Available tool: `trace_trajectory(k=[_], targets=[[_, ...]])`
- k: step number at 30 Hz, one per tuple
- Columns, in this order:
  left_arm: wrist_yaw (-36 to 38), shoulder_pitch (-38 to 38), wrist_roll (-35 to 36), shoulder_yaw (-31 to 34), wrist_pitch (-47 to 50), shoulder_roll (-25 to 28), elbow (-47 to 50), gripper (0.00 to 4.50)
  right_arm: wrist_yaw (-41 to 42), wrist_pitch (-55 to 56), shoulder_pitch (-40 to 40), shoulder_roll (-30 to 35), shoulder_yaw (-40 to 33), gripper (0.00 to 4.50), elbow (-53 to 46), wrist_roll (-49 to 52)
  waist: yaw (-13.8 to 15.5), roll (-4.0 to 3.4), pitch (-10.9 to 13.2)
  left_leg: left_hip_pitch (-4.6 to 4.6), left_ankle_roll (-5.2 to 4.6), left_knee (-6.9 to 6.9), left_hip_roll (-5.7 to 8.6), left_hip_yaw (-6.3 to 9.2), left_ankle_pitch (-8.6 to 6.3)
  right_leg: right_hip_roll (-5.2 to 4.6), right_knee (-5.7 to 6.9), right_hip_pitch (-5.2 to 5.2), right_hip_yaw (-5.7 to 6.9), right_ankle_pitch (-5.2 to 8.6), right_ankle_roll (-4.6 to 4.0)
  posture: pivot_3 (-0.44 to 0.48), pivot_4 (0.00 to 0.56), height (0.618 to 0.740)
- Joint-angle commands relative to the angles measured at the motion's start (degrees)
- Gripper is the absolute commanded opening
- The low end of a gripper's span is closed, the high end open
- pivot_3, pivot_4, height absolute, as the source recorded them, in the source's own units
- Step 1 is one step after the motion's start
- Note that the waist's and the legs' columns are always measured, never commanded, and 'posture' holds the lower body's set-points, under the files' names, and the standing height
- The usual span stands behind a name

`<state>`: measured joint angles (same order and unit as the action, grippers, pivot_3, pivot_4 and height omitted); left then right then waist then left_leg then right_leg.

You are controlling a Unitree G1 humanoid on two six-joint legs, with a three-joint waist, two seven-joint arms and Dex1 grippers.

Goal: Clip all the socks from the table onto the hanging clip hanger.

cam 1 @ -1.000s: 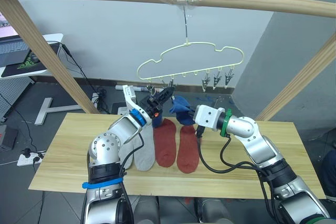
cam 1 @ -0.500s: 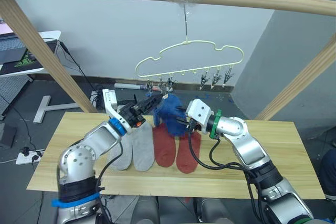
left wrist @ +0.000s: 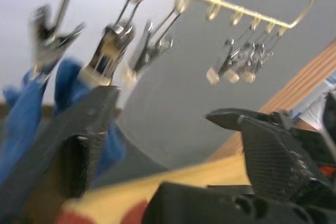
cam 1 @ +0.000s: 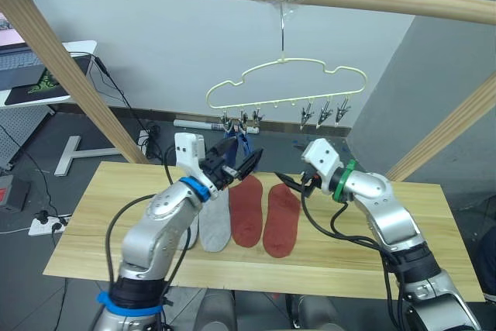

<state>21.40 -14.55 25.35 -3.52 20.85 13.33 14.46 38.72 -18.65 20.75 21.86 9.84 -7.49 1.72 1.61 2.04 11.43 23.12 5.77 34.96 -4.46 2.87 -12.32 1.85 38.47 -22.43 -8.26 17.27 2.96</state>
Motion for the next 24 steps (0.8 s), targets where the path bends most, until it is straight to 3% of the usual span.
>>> trace_trajectory(k=[1, 2, 11, 24], targets=[[-0.7, -2.5, -6.3, -3.3, -7.0, -2.6, -4.4, 2.8, -0.1, -2.3, -0.4, 1.9, -3.9, 4.5, -5.5, 2.7, -0.1, 0.0, 0.0, 0.01, 0.0, 0.0, 0.01, 0.0, 0.0, 0.0, -0.01, 0.0, 0.0, 0.0, 0.0, 0.128, 0.168, 0.74], [-1.3, -3.2, -7.8, -3.6, -8.2, -3.4, -5.9, 2.51, -0.2, -3.0, -0.5, 2.4, -4.5, 4.5, -6.4, 3.1, -0.1, 0.0, 0.0, 0.01, 0.0, 0.01, 0.02, -0.01, 0.0, 0.0, -0.01, 0.01, -0.02, 0.0, 0.0, 0.128, 0.168, 0.74], [-5.5, -6.7, -15.9, -2.7, -17.0, -7.3, -16.4, 2.51, -1.6, -9.7, 1.0, 3.4, -8.6, 4.5, -14.3, 7.5, -0.3, 0.0, 0.0, -0.02, -0.02, 0.02, 0.03, 0.01, 0.0, 0.02, 0.05, 0.01, -0.02, 0.0, 0.0, 0.092, 0.163, 0.74], [-5.3, -13.3, -17.5, -1.4, -22.9, -9.9, -25.0, 2.51, -1.9, -15.2, 4.0, 2.0, -10.6, 4.5, -19.2, 18.2, -0.4, 0.0, 0.0, -0.02, -0.02, 0.03, 0.03, 0.02, 0.0, 0.02, 0.08, 0.02, 0.02, -0.01, 0.01, 0.071, 0.159, 0.74]])
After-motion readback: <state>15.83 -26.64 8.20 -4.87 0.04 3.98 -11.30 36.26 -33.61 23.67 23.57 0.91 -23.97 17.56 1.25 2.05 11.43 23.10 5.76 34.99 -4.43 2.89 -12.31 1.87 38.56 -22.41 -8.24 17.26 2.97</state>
